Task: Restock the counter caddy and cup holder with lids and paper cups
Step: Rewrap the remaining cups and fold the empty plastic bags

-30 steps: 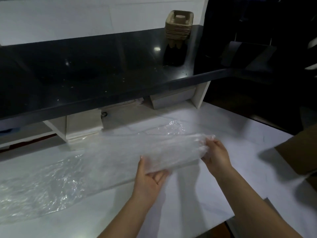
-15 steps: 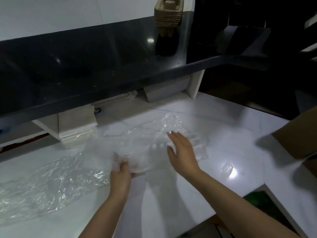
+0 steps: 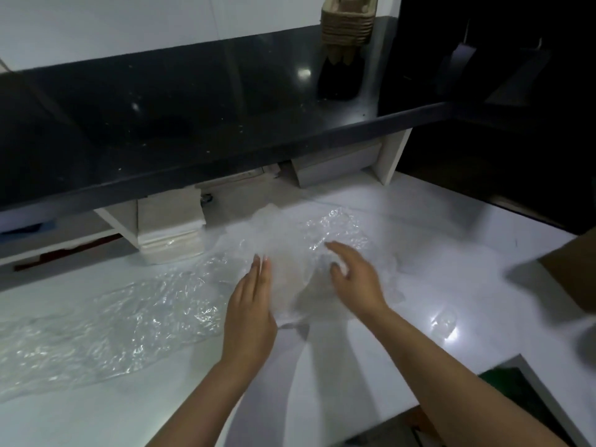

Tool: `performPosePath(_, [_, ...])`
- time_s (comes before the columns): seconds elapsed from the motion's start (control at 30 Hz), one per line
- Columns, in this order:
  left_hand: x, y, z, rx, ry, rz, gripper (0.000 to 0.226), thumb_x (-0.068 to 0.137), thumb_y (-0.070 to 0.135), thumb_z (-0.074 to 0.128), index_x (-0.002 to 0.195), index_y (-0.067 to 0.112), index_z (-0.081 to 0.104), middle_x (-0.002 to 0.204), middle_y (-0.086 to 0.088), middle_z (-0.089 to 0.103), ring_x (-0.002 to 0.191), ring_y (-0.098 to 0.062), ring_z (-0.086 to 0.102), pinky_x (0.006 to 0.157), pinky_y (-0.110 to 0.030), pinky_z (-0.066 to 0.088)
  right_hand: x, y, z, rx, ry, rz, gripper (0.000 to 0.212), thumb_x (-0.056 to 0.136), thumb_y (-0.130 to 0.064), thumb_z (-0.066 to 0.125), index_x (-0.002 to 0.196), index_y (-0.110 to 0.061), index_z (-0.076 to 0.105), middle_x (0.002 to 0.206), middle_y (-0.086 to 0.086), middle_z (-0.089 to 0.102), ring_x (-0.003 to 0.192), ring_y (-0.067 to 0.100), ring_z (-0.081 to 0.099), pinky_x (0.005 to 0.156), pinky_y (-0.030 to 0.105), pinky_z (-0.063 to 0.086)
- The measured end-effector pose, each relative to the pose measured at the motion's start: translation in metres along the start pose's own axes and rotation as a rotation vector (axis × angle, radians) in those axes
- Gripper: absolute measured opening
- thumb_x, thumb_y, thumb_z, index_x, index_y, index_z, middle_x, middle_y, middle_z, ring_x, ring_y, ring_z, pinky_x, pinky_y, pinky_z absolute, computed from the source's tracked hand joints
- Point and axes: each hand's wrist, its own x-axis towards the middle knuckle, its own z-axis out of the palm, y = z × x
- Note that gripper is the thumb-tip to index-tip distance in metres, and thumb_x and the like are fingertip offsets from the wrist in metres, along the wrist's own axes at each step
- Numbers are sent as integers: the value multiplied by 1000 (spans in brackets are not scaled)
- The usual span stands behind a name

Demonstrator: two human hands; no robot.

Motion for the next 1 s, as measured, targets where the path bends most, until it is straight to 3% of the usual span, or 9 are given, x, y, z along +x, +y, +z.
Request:
performPosePath(0.1, [10,11,-7,26,15,83,73,78,-8,38,148,9,26,152,-13,36,138,-21,30,114,-27,17,1,22,-46,105,214,173,41,90,-5,51,126,-21,62,130,-4,60,119,15,55,95,15,35])
performPosePath(0.23, [18,26,8,59,-151,217,55,95,24,27,149,18,25,155,-8,33,142,-22,31,114,-37,20,-2,49,-66,178,125,305,36,95,-8,48,124,-20,64,125,-5,62,122,15,54,97,20,36])
performPosePath(0.4, [24,63,40,221,-340,406,58,92,37,33,148,25,31,152,-7,38,141,-24,35,111,-47,15,-9,47,-61,488,117,404,23,100,-20,48,114,-20,67,115,-3,66,108,14,60,93,24,44])
performPosePath(0.5, [33,80,54,252,-392,452,57,99,40,26,153,31,9,161,-5,16,149,-23,10,115,-47,-2,-13,47,-62,516,87,374,20,100,-17,47,110,-21,64,106,-2,67,95,7,63,80,19,48])
performPosePath(0.57, [36,83,64,278,-439,478,55,102,45,19,153,34,0,162,-3,6,150,-21,-1,115,-47,-9,-13,48,-63,559,84,388,22,101,-21,45,110,-19,65,105,-1,68,99,14,65,84,22,50])
performPosePath(0.67, [36,79,73,340,-515,507,61,96,59,0,153,38,9,162,-5,12,150,-23,3,115,-50,-4,-10,54,-69,601,149,431,32,102,-32,43,127,-21,60,122,-2,64,117,16,59,104,32,42])
performPosePath(0.83, [35,60,82,319,-636,483,77,86,80,13,152,41,2,161,2,-17,146,-16,-23,116,-50,-11,-11,50,-84,216,169,232,47,102,-31,41,149,-29,32,143,-20,33,132,-1,30,111,22,25])
performPosePath(0.93, [36,63,88,303,-658,518,83,86,81,19,153,34,13,159,2,-21,146,-19,-22,116,-50,-13,-6,39,-75,-97,64,-61,42,102,-25,43,144,-25,42,148,-13,37,138,2,25,115,24,18])
performPosePath(1.0, [35,67,86,313,-663,540,82,86,79,10,153,32,14,159,0,-19,147,-22,-19,115,-50,-15,-3,35,-63,-205,-53,-180,36,101,-21,45,136,-25,54,141,-5,52,138,11,37,114,27,19])
